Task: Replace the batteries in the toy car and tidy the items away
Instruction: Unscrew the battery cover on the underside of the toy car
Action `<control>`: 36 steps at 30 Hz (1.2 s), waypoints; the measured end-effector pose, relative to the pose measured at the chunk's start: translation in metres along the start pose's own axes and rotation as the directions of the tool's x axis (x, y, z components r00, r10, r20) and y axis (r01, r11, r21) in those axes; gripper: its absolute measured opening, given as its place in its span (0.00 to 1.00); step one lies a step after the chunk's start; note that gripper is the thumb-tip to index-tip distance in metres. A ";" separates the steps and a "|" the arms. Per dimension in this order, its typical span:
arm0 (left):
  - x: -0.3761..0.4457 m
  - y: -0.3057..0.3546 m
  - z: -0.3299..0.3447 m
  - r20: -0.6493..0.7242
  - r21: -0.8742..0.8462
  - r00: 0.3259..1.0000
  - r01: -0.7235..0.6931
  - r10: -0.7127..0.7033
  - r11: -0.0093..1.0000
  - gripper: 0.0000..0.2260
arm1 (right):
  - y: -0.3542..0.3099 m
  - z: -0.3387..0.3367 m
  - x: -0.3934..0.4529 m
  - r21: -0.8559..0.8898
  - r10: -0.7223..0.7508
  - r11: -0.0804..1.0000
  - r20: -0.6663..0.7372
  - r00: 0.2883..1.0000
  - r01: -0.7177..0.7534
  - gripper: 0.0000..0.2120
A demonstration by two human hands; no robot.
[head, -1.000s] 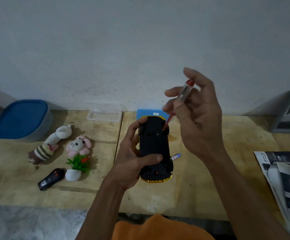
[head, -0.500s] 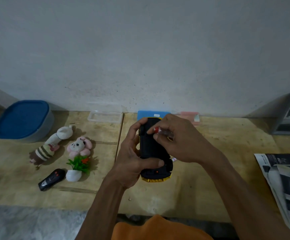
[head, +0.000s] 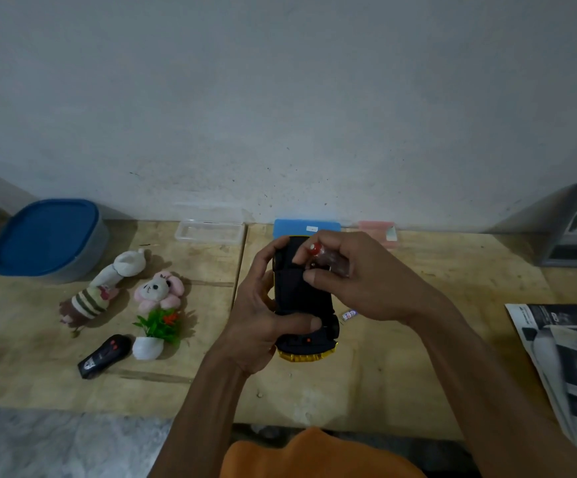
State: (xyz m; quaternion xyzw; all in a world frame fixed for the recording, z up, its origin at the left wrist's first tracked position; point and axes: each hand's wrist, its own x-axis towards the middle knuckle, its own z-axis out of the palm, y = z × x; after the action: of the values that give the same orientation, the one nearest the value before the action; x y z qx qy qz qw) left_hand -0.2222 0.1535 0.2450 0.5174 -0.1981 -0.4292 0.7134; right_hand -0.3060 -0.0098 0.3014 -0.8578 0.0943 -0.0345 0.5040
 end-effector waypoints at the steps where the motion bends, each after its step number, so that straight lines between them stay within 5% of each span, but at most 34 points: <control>1: 0.000 0.000 -0.001 -0.002 -0.006 1.000 0.002 -0.002 1.000 0.48 | 0.001 0.000 0.000 0.001 0.001 1.000 -0.004 1.000 -0.001 0.09; 20: -0.022 -0.005 -0.057 -0.062 -0.039 0.994 0.088 -0.091 0.995 0.47 | -0.002 0.063 0.015 0.293 0.256 0.937 -0.196 0.947 -0.192 0.02; 30: -0.012 -0.011 -0.134 -0.066 -0.101 0.980 0.183 -0.190 0.978 0.47 | 0.035 0.078 0.038 0.435 0.483 0.859 -0.514 0.709 -0.270 0.02; 36: 0.003 -0.023 -0.148 -0.063 -0.112 0.962 0.257 -0.265 0.960 0.48 | 0.119 0.113 0.035 0.312 0.612 0.789 -0.476 0.632 -0.529 0.04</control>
State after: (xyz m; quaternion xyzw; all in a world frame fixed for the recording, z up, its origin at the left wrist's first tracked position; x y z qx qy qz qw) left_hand -0.1221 0.2326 0.1662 0.5176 -0.0781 -0.5087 0.6835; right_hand -0.2692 0.0242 0.1411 -0.6964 0.5000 -0.1265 0.4990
